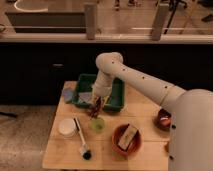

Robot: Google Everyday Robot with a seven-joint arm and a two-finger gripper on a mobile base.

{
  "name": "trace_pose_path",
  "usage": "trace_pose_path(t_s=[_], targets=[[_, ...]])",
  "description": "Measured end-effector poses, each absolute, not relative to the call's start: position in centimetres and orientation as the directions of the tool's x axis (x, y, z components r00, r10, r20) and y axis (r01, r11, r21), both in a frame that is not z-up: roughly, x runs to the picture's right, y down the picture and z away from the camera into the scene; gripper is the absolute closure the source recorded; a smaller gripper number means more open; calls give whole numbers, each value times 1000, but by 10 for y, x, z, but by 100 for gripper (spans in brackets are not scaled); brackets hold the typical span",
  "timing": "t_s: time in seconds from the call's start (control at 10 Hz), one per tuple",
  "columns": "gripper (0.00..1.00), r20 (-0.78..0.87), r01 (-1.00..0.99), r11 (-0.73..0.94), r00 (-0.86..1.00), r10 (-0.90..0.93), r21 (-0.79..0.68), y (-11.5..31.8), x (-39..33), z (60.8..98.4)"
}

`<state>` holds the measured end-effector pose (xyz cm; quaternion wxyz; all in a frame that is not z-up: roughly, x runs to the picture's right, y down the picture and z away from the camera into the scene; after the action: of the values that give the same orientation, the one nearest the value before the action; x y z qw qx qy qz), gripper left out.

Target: Place grapes in plastic cup

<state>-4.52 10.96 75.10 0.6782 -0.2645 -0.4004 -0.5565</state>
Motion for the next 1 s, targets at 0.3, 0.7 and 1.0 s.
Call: trace_pose_path(t_s=[0.3,0.7,1.0], targets=[[100,855,973,206,18,-519,105,129,-49,744],[100,873,980,172,-4,-488,101,146,-45,739],[100,882,983,164,5,-471,82,155,-38,739]])
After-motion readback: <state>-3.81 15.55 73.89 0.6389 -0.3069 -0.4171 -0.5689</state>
